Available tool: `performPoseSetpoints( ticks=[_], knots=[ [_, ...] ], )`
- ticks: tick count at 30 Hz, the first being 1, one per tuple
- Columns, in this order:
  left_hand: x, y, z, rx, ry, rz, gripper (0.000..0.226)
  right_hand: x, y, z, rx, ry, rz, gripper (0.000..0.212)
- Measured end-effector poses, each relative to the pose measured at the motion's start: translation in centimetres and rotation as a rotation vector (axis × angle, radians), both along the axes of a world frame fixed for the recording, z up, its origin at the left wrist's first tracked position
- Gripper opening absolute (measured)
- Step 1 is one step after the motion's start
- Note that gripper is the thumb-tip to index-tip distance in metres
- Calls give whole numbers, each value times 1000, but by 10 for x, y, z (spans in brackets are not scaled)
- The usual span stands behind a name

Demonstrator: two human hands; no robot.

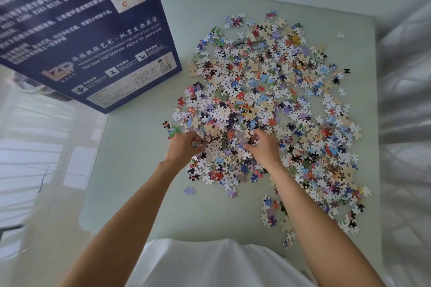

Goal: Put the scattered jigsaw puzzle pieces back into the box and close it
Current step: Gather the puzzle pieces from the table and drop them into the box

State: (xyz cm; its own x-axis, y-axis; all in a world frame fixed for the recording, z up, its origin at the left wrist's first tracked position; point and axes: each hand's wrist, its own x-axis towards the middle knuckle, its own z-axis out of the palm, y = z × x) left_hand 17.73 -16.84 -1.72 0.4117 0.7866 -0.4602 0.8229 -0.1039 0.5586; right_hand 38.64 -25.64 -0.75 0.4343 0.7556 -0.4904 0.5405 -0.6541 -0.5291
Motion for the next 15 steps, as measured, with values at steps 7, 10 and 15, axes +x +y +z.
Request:
performPoseSetpoints(
  ticks=[7, 10, 15],
  knots=[
    [-9, -9, 1, 134, -133, 58, 32, -4, 2, 0, 5, 7, -71, 37],
    [-11, -16, -6, 41, -8, -30, 58, -8, 4, 2, -58, 11, -5, 59],
    [1, -29, -12, 20, 128, -65, 75, -26, 13, 3, -74, -103, 48, 73]
  ],
)
